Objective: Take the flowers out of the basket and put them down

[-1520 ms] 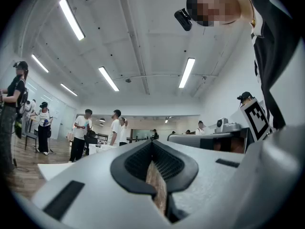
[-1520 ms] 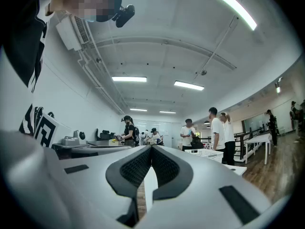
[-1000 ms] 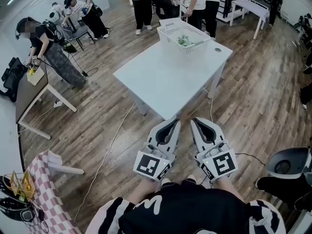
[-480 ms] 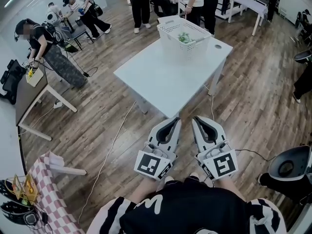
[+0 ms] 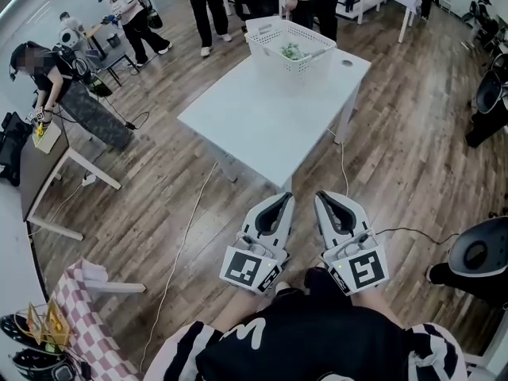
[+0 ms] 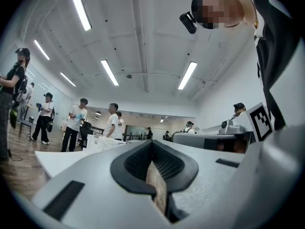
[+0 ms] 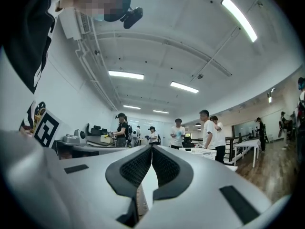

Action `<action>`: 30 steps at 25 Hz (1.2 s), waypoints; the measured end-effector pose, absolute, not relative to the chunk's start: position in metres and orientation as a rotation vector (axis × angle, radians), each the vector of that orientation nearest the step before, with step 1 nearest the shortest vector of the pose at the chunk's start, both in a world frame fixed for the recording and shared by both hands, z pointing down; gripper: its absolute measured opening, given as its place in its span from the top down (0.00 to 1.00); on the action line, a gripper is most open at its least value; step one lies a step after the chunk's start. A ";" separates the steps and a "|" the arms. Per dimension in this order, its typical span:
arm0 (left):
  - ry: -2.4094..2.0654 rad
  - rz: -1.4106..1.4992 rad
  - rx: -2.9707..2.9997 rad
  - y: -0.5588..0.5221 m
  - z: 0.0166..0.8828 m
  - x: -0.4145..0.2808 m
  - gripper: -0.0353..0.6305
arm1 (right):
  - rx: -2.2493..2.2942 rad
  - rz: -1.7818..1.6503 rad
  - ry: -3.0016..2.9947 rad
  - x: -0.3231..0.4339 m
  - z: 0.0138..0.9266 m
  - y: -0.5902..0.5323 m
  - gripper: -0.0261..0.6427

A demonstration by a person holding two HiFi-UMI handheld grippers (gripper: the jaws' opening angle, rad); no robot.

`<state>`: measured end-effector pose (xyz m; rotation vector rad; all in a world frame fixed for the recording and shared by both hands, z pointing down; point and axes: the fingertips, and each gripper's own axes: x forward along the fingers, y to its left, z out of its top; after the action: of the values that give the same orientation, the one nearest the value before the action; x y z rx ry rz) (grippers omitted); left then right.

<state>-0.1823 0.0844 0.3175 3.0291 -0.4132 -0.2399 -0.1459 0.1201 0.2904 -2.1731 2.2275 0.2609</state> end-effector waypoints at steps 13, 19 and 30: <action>-0.445 -0.230 3.053 0.038 0.323 -0.110 0.94 | -2.146 0.286 2.244 -0.075 0.299 0.073 0.93; -0.490 -0.254 3.079 -0.009 0.310 -0.040 0.94 | -2.078 0.324 2.287 -0.007 0.287 0.022 0.93; -0.535 -0.298 3.076 -0.054 0.303 0.072 0.94 | -2.032 0.319 2.324 0.102 0.283 -0.021 0.93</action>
<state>0.0721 -0.0540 0.3034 3.0760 -0.5346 -0.2978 0.1023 -0.0213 0.2829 -2.0320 2.3239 0.3188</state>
